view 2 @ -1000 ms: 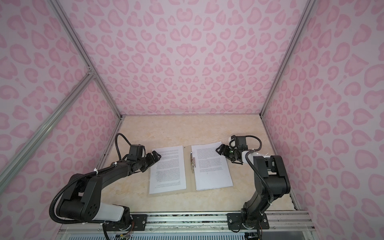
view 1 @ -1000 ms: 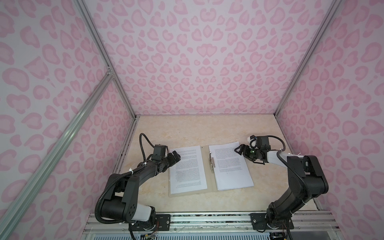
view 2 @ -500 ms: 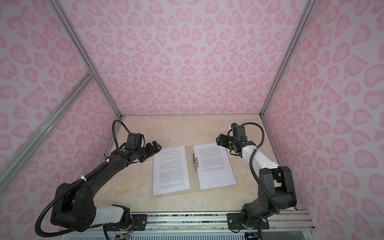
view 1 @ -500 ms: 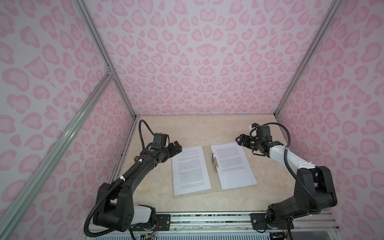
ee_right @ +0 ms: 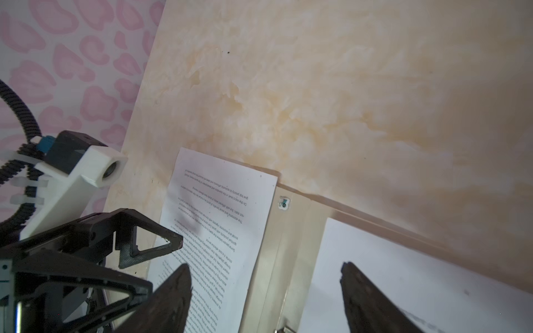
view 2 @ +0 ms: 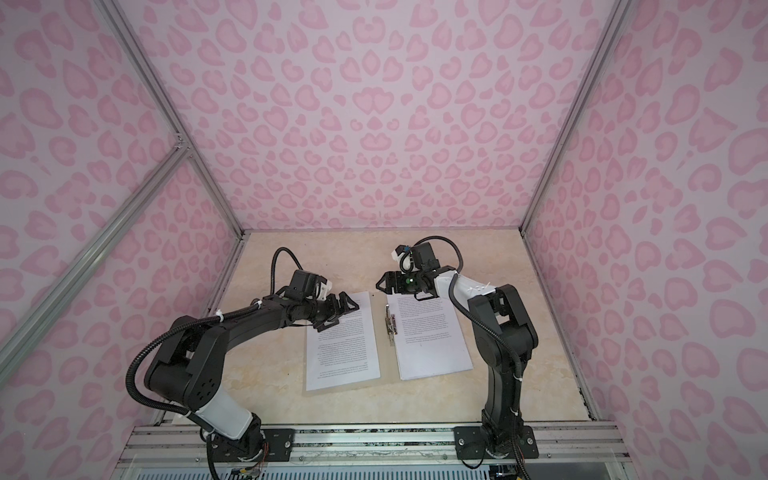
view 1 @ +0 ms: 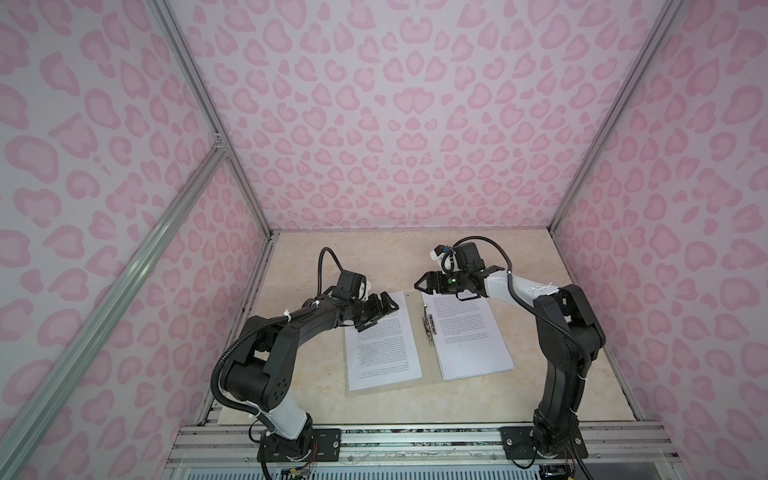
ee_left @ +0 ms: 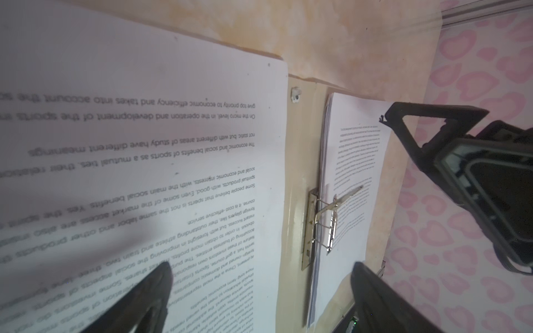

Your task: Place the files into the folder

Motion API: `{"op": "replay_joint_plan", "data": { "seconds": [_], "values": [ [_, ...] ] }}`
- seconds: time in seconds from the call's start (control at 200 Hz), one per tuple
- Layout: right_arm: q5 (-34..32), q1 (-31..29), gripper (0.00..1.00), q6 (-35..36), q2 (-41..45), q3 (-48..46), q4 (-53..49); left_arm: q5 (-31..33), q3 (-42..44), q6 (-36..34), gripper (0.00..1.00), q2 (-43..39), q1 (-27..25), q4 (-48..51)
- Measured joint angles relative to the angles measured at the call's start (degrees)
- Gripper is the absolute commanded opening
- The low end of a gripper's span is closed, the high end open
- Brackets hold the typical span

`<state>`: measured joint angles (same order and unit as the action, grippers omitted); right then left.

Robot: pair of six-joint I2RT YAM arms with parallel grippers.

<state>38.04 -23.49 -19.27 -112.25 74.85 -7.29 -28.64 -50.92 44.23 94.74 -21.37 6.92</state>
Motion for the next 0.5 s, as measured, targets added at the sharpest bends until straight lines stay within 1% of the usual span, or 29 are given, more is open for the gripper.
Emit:
{"op": "replay_joint_plan", "data": {
  "seconds": [0.145,0.275,0.5],
  "values": [
    [1.4,-1.1,0.79,0.2,-2.4,0.2,-0.8,1.5,1.7,0.8,0.98,0.3,0.1,0.4],
    [2.8,-1.7,0.78,0.2,-2.3,-1.1,-0.7,2.5,2.5,1.4,0.98,0.3,0.3,0.2],
    [9.2,-2.2,0.74,-2.7,0.5,-6.0,2.1,3.3,3.1,2.2,0.98,-0.1,0.7,-0.4]
  ]
}}
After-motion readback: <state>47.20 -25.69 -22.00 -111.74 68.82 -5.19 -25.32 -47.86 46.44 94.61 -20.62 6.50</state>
